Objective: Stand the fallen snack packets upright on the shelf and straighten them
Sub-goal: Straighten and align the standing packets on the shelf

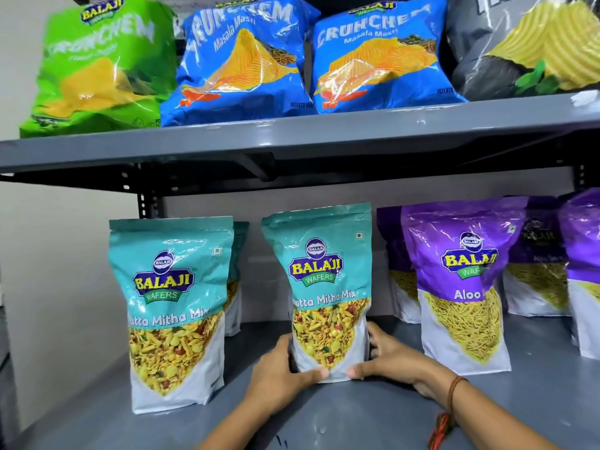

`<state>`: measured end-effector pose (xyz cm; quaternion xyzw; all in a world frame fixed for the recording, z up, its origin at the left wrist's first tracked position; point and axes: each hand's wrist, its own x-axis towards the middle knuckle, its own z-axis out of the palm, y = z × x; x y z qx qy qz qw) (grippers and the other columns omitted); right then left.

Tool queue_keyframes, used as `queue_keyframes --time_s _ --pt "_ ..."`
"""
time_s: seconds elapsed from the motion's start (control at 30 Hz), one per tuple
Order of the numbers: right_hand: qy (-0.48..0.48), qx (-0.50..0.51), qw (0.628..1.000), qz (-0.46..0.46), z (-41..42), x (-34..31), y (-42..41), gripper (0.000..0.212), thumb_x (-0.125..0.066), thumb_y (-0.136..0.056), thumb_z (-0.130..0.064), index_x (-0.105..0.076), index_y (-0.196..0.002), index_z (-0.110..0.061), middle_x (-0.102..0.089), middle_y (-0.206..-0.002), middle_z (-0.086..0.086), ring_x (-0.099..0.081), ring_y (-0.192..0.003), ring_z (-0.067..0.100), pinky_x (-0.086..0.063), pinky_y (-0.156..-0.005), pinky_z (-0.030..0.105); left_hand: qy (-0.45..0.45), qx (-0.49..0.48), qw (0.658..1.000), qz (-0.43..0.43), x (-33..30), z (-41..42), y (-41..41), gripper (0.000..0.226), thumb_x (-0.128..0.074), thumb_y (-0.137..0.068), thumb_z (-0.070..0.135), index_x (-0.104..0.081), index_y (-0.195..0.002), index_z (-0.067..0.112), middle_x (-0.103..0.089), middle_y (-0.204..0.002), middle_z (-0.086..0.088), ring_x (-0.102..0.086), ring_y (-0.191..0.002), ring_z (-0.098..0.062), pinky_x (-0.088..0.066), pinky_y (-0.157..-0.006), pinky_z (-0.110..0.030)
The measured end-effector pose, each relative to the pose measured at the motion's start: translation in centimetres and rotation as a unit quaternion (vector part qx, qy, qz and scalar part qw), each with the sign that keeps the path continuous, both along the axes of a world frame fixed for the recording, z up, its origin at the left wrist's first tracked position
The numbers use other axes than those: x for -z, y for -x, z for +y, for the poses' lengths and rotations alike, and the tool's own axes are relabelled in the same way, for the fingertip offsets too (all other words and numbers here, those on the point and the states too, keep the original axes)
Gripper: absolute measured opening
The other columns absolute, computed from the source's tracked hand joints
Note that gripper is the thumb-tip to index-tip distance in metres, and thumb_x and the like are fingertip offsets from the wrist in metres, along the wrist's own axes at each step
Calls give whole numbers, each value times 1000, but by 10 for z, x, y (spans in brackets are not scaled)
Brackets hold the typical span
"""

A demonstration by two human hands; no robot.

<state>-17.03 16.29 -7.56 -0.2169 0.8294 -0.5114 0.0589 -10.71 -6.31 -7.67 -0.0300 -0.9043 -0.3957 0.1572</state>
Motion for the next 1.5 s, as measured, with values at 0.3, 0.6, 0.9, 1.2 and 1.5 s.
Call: queue_keyframes --time_s 0.3,0.6,0.9,1.2,1.5 --pt "54 256 832 490 -62 -35 -64 97 -82 -68 -40 -27 -145 -15 -30 -152 7 -23 -144 9 -20 -120 21 -37 -60 948 310 -21 -35 -60 72 -69 -78 49 -39 -142 35 -53 -140 15 -51 -129 -2 -46 -106 -34" --pt "-117 9 938 328 -191 -32 -89 111 -69 -77 -53 6 -153 -25 -17 -162 1 -26 -146 21 -31 -114 34 -97 -212 956 180 -10 -163 -95 143 -71 -36 79 -5 -153 30 -32 -156 -6 -36 -142 -25 -33 -114 -47" --pt "-85 -54 990 98 -224 19 -22 68 -78 -56 -62 -48 -107 -29 -67 -118 -2 -67 -104 17 -55 -92 49 -110 -109 987 29 5 -193 -84 81 -86 -61 37 -42 -129 33 -61 -115 14 -61 -111 -12 -45 -90 -25" --pt "-54 -57 993 89 -232 16 -19 74 -76 -58 -60 -48 -116 -23 -66 -124 -4 -67 -107 13 -54 -97 45 -125 -115 985 25 1 -198 -73 79 -86 -64 33 -46 -132 28 -59 -112 12 -58 -104 -12 -44 -85 -24" --pt "-27 -55 997 45 -227 14 -30 75 -81 -58 -55 -48 -118 -26 -63 -129 -2 -65 -113 14 -53 -99 43 -79 -135 987 40 2 -194 -77 94 -84 -59 50 -41 -139 27 -60 -136 7 -59 -115 -15 -46 -89 -28"
